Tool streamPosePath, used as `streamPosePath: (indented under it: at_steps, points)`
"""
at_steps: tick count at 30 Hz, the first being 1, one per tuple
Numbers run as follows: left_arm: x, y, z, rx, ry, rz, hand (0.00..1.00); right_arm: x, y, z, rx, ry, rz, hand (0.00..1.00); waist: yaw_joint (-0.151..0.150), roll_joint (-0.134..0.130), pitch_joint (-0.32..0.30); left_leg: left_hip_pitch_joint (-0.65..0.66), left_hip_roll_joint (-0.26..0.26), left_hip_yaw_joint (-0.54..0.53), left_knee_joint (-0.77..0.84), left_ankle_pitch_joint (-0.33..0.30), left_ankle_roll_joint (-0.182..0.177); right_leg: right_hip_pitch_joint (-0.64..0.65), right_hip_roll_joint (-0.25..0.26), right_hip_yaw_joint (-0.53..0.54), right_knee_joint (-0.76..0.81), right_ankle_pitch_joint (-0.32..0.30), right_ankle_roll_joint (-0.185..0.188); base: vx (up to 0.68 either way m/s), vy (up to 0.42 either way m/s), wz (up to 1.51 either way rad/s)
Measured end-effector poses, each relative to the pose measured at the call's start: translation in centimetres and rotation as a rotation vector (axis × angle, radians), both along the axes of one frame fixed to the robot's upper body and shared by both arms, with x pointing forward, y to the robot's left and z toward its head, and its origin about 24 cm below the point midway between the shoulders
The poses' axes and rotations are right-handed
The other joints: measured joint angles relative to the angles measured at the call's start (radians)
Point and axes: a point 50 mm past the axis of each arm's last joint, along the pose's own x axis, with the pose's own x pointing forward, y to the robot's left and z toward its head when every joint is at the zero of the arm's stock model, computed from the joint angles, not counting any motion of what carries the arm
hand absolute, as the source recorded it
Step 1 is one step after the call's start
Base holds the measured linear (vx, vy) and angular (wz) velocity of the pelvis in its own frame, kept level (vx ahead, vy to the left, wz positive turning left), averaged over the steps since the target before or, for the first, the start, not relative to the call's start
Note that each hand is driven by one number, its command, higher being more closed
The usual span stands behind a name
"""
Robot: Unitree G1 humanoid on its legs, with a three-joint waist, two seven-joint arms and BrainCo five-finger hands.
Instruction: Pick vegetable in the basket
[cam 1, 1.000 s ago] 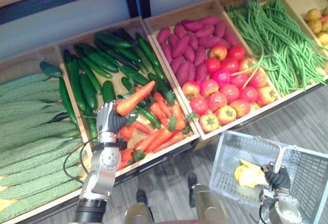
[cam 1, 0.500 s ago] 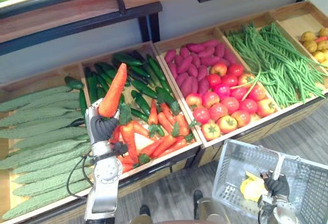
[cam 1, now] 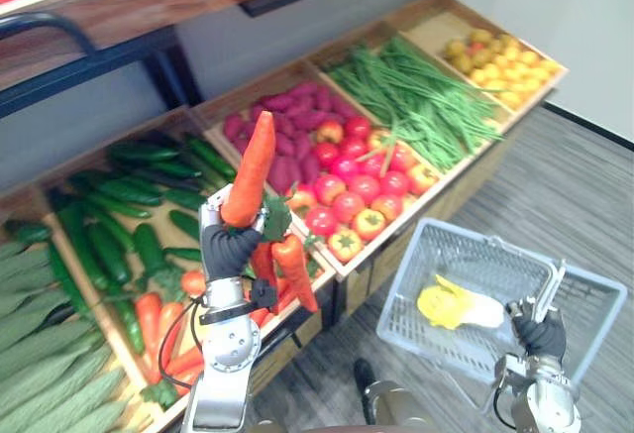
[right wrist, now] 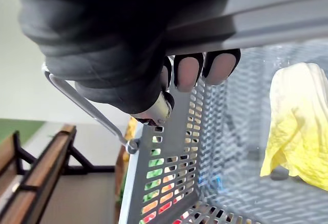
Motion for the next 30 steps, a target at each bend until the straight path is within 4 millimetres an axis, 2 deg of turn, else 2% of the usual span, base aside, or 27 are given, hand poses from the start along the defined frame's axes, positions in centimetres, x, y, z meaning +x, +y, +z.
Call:
streamPosePath:
  at_steps: [2, 3, 4, 6, 7, 9, 10, 11, 12, 13, 14, 15, 17, 18, 19, 20, 21, 24, 25, 30]
  points:
    - [0.5, 0.9, -0.1, -0.044, 0.001, 0.028, 1.00, 2.0, 0.6, 0.2, -0.005, -0.019, 0.036, 1.00, 0.003, 0.003, 0.002, 0.035, -0.001, 0.068, -0.010, 0.001, -0.002, 0.007, -0.059, -0.188, 0.029, -0.004, -0.008, 0.08, -0.071, -1.63]
    - [0.8, 1.1, -0.5, -0.060, 0.021, 0.028, 1.00, 2.9, 0.9, 0.1, -0.006, -0.014, 0.058, 1.00, 0.006, 0.001, 0.002, 0.064, -0.012, 0.097, -0.024, -0.002, -0.003, 0.012, -0.064, -0.209, 0.029, 0.048, 0.002, 0.10, -0.150, -1.86]
    - [1.5, 0.6, -1.0, -0.080, 0.045, 0.000, 1.00, 3.2, 0.9, 0.1, -0.021, -0.008, 0.071, 1.00, 0.000, 0.017, 0.011, 0.102, -0.008, 0.108, -0.026, -0.010, -0.013, 0.011, -0.040, -0.181, 0.037, 0.080, 0.018, 0.11, -0.145, -1.50]
    - [2.5, -0.8, -1.2, -0.084, 0.064, -0.064, 1.00, 3.5, 0.4, 0.3, -0.047, -0.009, 0.076, 1.00, -0.013, 0.042, 0.021, 0.134, -0.002, 0.109, -0.032, -0.009, -0.012, 0.010, -0.008, -0.147, 0.044, 0.070, 0.024, 0.11, -0.077, -0.90]
    - [3.0, -2.1, -1.0, -0.095, 0.062, -0.130, 1.00, 3.8, 0.2, 0.8, -0.067, -0.020, 0.088, 1.00, -0.031, 0.058, 0.028, 0.147, 0.015, 0.111, -0.011, -0.007, -0.011, 0.010, 0.023, -0.122, 0.042, 0.065, 0.024, 0.16, -0.041, -0.87]
    - [3.5, -3.6, -0.8, -0.099, 0.064, -0.212, 1.00, 4.2, 0.3, 1.2, -0.083, -0.031, 0.113, 1.00, -0.034, 0.061, 0.028, 0.145, 0.058, 0.106, 0.099, 0.022, 0.032, 0.021, 0.062, -0.073, 0.019, 0.062, 0.022, 0.16, -0.016, -1.00]
    - [3.7, -4.1, -1.0, -0.109, 0.077, -0.253, 1.00, 4.5, 0.5, 1.4, -0.097, -0.033, 0.147, 1.00, -0.033, 0.060, 0.029, 0.140, 0.089, 0.088, 0.199, 0.070, 0.078, 0.049, 0.093, -0.030, -0.018, 0.067, 0.018, 0.19, 0.001, -1.06]
    - [3.7, -4.5, -1.5, -0.118, 0.094, -0.277, 1.00, 4.9, 1.0, 1.7, -0.108, -0.039, 0.189, 1.00, -0.034, 0.060, 0.030, 0.099, 0.095, -0.018, 0.302, 0.069, 0.098, 0.083, 0.111, 0.006, -0.062, 0.071, 0.008, 0.23, 0.036, -1.17]
    - [3.7, -4.8, -1.7, -0.134, 0.105, -0.298, 1.00, 5.3, 1.2, 2.0, -0.105, -0.051, 0.207, 1.00, -0.032, 0.057, 0.031, 0.053, 0.056, -0.122, 0.334, 0.004, 0.063, 0.100, 0.119, 0.041, -0.093, 0.078, 0.003, 0.19, 0.048, -0.88]
    - [3.6, -4.9, -1.8, -0.143, 0.112, -0.312, 1.00, 5.5, 1.4, 2.2, -0.100, -0.062, 0.218, 1.00, -0.032, 0.054, 0.033, 0.022, 0.021, -0.184, 0.332, -0.033, 0.055, 0.110, 0.121, 0.064, -0.108, 0.082, 0.003, 0.17, 0.095, -0.94]
    - [3.7, -5.2, -2.3, -0.155, 0.135, -0.337, 1.00, 6.1, 2.0, 2.5, -0.087, -0.081, 0.242, 1.00, -0.029, 0.049, 0.035, -0.032, -0.043, -0.293, 0.308, -0.087, 0.070, 0.131, 0.123, 0.108, -0.130, 0.089, 0.003, 0.17, 0.117, -1.02]
    - [3.7, -5.4, -2.8, -0.170, 0.160, -0.352, 1.00, 6.7, 2.6, 2.6, -0.081, -0.086, 0.269, 1.00, -0.026, 0.045, 0.037, -0.073, -0.087, -0.350, 0.276, -0.105, 0.087, 0.153, 0.125, 0.150, -0.146, 0.098, 0.013, 0.19, 0.151, -1.19]
    - [3.7, -5.6, -3.3, -0.170, 0.186, -0.369, 1.00, 7.2, 3.2, 2.4, -0.078, -0.076, 0.295, 1.00, -0.009, 0.041, 0.040, -0.118, -0.116, -0.390, 0.242, -0.111, 0.098, 0.175, 0.129, 0.212, -0.162, 0.110, 0.029, 0.11, 0.149, -1.11]
    - [3.7, -5.8, -3.6, -0.175, 0.202, -0.386, 1.00, 7.4, 3.6, 2.2, -0.077, -0.066, 0.328, 1.00, 0.004, 0.044, 0.039, -0.136, -0.127, -0.407, 0.182, -0.100, 0.097, 0.189, 0.142, 0.262, -0.173, 0.132, 0.054, 0.06, 0.176, -1.47]
    - [3.7, -6.0, -3.6, -0.183, 0.204, -0.400, 1.00, 7.6, 4.1, 2.1, -0.080, -0.058, 0.368, 1.00, 0.013, 0.058, 0.033, -0.143, -0.124, -0.431, 0.085, -0.039, 0.087, 0.190, 0.169, 0.310, -0.183, 0.146, 0.074, 0.05, 0.188, -1.54]
    - [3.6, -6.2, -3.8, -0.176, 0.210, -0.411, 1.00, 7.6, 4.4, 1.9, -0.065, -0.053, 0.387, 1.00, 0.018, 0.056, 0.030, -0.138, -0.122, -0.429, 0.083, -0.045, 0.081, 0.192, 0.175, 0.343, -0.193, 0.153, 0.083, 0.08, 0.224, -1.16]
    - [3.8, -6.4, -4.0, -0.158, 0.226, -0.428, 1.00, 7.5, 5.3, 1.6, -0.045, -0.043, 0.442, 1.00, -0.004, 0.040, 0.020, -0.123, -0.147, -0.403, 0.044, -0.045, 0.086, 0.205, 0.167, 0.364, -0.249, 0.183, 0.106, 0.07, 0.182, -0.58]
    - [3.7, -6.9, -4.7, -0.123, 0.259, -0.465, 1.00, 7.2, 6.5, 0.7, 0.019, -0.004, 0.500, 1.00, -0.006, 0.018, 0.013, -0.090, -0.168, -0.367, 0.002, -0.039, 0.094, 0.216, 0.154, 0.397, -0.300, 0.219, 0.117, 0.09, 0.166, -0.35]
    - [3.7, -7.3, -5.2, -0.118, 0.284, -0.483, 1.00, 6.9, 6.9, 0.1, 0.044, 0.021, 0.524, 1.00, -0.005, 0.020, 0.011, -0.078, -0.170, -0.365, -0.014, -0.036, 0.091, 0.226, 0.155, 0.395, -0.312, 0.221, 0.118, 0.07, 0.046, -0.06]
    - [3.5, -8.5, -5.9, -0.096, 0.331, -0.540, 1.00, 6.8, 7.5, -0.1, 0.093, 0.028, 0.564, 1.00, -0.007, 0.028, 0.005, -0.038, -0.198, -0.349, -0.097, -0.005, 0.089, 0.228, 0.148, 0.417, -0.324, 0.222, 0.117, 0.06, 0.052, -0.06]
